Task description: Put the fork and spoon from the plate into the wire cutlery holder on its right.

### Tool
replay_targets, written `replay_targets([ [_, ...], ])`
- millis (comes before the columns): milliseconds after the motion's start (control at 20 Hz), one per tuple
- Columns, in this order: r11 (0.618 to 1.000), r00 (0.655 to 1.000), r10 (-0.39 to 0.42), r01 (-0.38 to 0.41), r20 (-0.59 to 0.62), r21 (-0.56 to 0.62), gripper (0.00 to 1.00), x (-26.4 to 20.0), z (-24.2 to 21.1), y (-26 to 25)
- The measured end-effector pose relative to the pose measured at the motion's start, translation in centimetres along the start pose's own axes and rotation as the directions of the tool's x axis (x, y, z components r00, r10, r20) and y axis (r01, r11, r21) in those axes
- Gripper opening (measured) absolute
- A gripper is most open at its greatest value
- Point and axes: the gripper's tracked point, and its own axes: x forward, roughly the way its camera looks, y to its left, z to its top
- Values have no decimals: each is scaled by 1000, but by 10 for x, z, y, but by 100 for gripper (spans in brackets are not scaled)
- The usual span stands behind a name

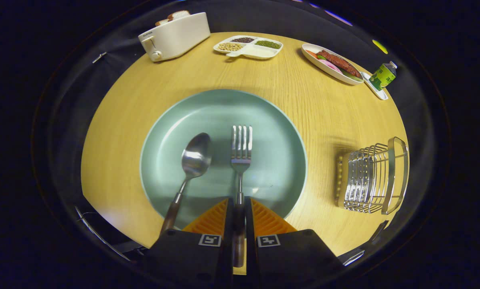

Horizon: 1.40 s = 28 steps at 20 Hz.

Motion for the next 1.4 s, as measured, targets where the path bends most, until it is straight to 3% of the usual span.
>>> replay_targets([
  [100,999,1000,22,-22,-9,-41,9,-6,-1,3],
  [300,994,994,108,-108,19,-10,7,-14,5,15],
  [400,994,994,91,-88,56,-57,7,-22,10,7],
  [600,986,985,135,-123,110,-116,7,-69,17,-8],
  [800,976,990,93,-69,108,-208,7,-128,20,-75],
  [1050,956,994,5,-36,-106,-290,7,-156,-11,-161],
  [1400,946,918,-75,-58,-390,-318,7,-131,-41,-208],
])
